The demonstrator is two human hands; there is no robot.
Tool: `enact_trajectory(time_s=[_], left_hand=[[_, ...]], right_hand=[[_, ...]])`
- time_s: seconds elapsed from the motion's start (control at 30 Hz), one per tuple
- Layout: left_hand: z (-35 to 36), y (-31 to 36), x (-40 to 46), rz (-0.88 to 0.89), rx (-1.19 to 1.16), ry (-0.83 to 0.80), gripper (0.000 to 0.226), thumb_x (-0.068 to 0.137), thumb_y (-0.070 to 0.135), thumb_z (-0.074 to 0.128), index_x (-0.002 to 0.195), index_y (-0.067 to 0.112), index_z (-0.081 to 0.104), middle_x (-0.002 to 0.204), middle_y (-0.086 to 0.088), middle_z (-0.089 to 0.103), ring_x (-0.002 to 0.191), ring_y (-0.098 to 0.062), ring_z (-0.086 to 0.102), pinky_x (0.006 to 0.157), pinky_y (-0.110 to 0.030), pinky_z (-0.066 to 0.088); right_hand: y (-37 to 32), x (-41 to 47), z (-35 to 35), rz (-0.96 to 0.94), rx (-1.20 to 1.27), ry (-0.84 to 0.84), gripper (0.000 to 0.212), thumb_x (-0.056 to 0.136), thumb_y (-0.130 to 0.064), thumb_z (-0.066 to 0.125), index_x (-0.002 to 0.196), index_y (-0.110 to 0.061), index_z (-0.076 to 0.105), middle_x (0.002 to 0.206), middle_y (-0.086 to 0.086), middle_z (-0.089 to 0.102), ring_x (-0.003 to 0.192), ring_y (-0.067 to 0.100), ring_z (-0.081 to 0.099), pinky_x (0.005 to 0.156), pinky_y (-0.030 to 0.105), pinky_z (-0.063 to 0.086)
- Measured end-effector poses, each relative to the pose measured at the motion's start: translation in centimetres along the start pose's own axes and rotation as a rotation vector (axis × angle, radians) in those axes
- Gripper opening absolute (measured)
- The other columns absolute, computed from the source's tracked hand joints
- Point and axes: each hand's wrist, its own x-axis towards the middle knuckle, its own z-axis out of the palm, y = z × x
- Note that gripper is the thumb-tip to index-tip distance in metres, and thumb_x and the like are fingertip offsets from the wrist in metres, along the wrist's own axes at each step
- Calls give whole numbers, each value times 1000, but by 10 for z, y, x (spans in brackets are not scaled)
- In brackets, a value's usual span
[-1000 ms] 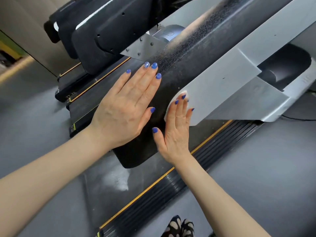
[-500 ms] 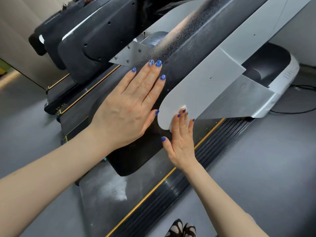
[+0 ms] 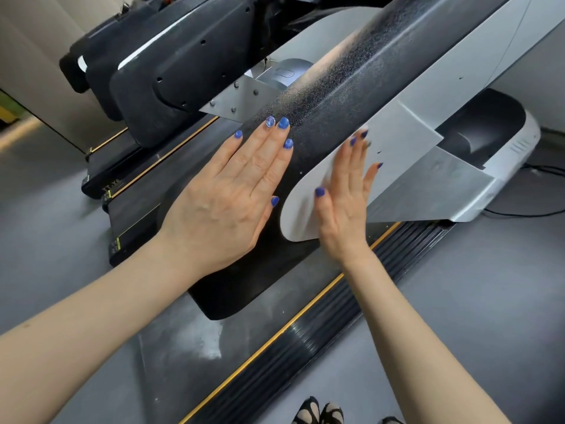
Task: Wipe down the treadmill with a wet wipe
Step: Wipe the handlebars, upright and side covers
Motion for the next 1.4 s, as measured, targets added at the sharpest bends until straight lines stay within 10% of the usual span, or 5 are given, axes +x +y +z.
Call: enact_trajectory(time_s=[0.4,0.57,0.8,1.23,1.4], left_hand=[[2,-5,34,77,-84,12,54,107,19,35,155,-5,27,164,-21,22,153,-33,20,123,-50,23],[2,-5,33,88,-90,0,54,108,22,34,155,-5,27,164,-22,21,153,-35,19,123,-51,23],[5,-2,34,86,-50,-2,55,109,23,33,155,-6,26,164,-23,20,153,-36,19,122,-55,24],[8,-1,34,79,3,5,56,110,25,33,156,-5,23,165,-22,19,153,-36,19,123,-52,23],[7,1,35,82,9,2,56,110,25,33,156,-5,23,164,-22,19,153,-36,19,123,-52,23]], right_hand=[[14,-60,17,-217,-138,-112,67,107,-49,17,159,-21,-15,166,-2,-21,154,16,-12,122,49,-13],[43,-4,-1,182,6,40,79,103,-62,14,155,-5,0,164,15,-6,152,9,-17,120,49,-14],[32,-86,8,-227,-156,-252,68,107,-51,18,159,-22,-15,167,-2,-20,155,19,-11,123,50,-11],[70,-32,-20,74,-52,-181,71,104,-62,15,158,-28,-15,164,-11,-24,154,14,-14,122,42,-16],[60,14,-26,239,75,-91,87,101,-66,18,158,-3,-2,166,18,-11,153,17,-15,121,39,-17]])
